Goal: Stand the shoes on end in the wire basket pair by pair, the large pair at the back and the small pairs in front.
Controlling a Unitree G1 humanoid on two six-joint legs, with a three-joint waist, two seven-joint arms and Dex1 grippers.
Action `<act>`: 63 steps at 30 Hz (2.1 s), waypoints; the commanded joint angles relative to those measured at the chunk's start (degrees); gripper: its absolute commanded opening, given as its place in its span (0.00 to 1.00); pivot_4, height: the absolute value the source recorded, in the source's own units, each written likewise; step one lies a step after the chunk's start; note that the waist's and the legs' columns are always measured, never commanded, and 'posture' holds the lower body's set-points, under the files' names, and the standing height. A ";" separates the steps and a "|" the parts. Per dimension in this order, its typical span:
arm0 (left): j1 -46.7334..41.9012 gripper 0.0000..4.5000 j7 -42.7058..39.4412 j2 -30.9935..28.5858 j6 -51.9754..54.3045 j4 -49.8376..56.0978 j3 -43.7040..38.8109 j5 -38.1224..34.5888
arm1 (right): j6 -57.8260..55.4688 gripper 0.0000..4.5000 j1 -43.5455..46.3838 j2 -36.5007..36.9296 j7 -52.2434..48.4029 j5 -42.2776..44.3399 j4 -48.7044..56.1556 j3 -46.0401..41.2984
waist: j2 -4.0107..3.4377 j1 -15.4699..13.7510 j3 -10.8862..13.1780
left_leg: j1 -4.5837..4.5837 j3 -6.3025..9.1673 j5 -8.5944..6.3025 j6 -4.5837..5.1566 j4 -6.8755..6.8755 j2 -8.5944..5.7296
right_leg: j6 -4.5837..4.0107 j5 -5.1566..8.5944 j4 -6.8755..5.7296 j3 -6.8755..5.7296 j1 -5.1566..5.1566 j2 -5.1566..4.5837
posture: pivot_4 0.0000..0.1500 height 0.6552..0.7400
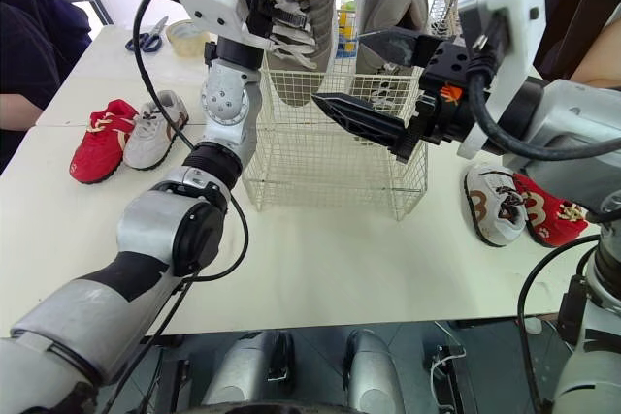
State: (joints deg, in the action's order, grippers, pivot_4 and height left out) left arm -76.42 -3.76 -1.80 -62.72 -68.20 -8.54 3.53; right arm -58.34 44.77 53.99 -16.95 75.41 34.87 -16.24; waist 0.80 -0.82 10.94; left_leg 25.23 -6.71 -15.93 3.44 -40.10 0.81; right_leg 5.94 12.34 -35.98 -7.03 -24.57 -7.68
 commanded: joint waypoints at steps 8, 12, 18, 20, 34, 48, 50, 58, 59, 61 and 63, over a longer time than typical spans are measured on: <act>11.42 0.01 5.47 2.06 2.13 4.80 4.53 4.51 | 1.87 1.00 0.27 2.68 1.41 3.86 1.32 -1.86 | -0.69 -0.10 -1.06 | -0.41 0.04 -0.03 0.01 0.01 0.02 | -0.06 -0.03 0.00 0.00 0.41 -0.03 | 1.00 1.00; 14.92 0.01 5.01 2.08 4.58 5.89 5.91 4.74 | 2.15 1.00 0.04 3.28 1.36 4.90 1.35 -2.17 | -1.28 -0.04 -1.76 | -0.96 0.15 -0.09 0.04 0.06 0.04 | -0.07 -0.02 0.31 -0.10 1.06 -0.02 | 1.00 1.00; 18.12 0.01 4.87 1.57 8.86 9.47 5.26 2.39 | 3.03 1.00 -0.66 4.60 1.53 6.49 1.47 -2.59 | -1.79 0.13 -2.46 | -0.98 0.22 -0.17 0.13 0.16 0.06 | -0.06 -0.02 0.69 -0.19 1.19 -0.01 | 1.00 1.00; 19.42 0.01 4.86 1.53 10.98 11.19 4.26 0.50 | 3.27 1.00 -0.94 4.98 1.54 6.94 1.55 -2.78 | -1.80 0.14 -2.49 | -0.98 0.22 -0.17 0.13 0.16 0.06 | -0.06 -0.02 0.69 -0.20 1.19 0.00 | 1.00 1.00; 28.14 0.01 2.02 2.44 22.45 22.91 4.10 -5.47 | 5.10 1.00 -2.36 6.97 1.15 8.77 1.67 -3.12 | -1.72 0.10 -2.49 | -0.84 0.26 -0.18 0.14 0.16 0.06 | -0.23 0.07 0.86 -0.19 1.14 -0.03 | 1.00 1.00; 31.61 0.94 -4.10 0.00 27.09 37.34 6.12 -7.53 | 5.96 1.00 -3.15 7.57 -0.22 8.49 1.31 -2.98 | -1.10 -0.76 -2.09 | -0.61 0.30 -0.27 0.24 0.12 0.04 | -0.35 0.06 1.13 -0.18 0.90 -0.13 | 1.00 1.00; 32.08 0.94 -6.20 -0.76 30.24 42.61 5.73 -10.35 | 5.91 1.00 -3.36 7.68 -0.47 8.36 1.17 -3.04 | -1.06 -0.79 -2.07 | -0.20 0.29 -0.26 0.26 0.10 0.04 | -0.34 0.02 1.12 -0.17 0.69 -0.14 | 1.00 1.00; 36.49 0.94 -15.29 -8.93 55.21 69.22 4.24 -27.22 | 5.56 1.00 -4.43 8.06 -1.59 6.84 0.11 -2.66 | -1.13 -0.37 -1.90 | 0.32 0.24 -0.16 0.15 0.13 0.09 | -0.11 -0.26 0.99 -0.30 0.07 0.03 | 1.00 1.00; 37.27 0.94 -16.34 -11.02 60.57 73.02 4.04 -30.56 | 5.47 1.00 -4.54 8.04 -1.84 6.54 -0.17 -2.47 | -1.12 -0.18 -1.88 | 0.33 0.24 -0.16 0.15 0.13 0.08 | -0.11 -0.26 1.00 -0.30 0.07 0.04 | 1.00 1.00; 38.75 0.94 -18.61 -15.48 68.69 79.13 3.39 -35.83 | 5.31 1.00 -4.92 8.06 -2.70 5.28 -0.83 -2.11 | -1.13 0.08 -1.88 | 0.33 0.25 -0.17 0.16 0.12 0.08 | -0.11 -0.26 0.99 -0.30 0.10 0.03 | 1.00 1.00; 40.11 0.94 -20.91 -21.51 78.26 84.09 1.52 -42.80 | 5.11 1.00 -5.33 8.20 -3.46 3.72 -1.70 -1.67 | -1.16 0.15 -1.86 | 0.30 0.25 -0.17 0.15 0.12 0.06 | -0.12 -0.26 0.99 -0.28 0.12 0.04 | 1.00 1.00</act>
State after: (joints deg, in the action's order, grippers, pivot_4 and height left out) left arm -36.52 -22.88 -21.02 9.30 11.03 -4.78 -33.96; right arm -54.11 39.26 61.34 -19.72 80.39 33.91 -17.02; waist -0.35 -0.66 9.08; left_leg 25.50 -6.46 -16.10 3.59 -39.98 0.87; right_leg 5.83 12.08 -35.00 -7.30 -24.44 -7.63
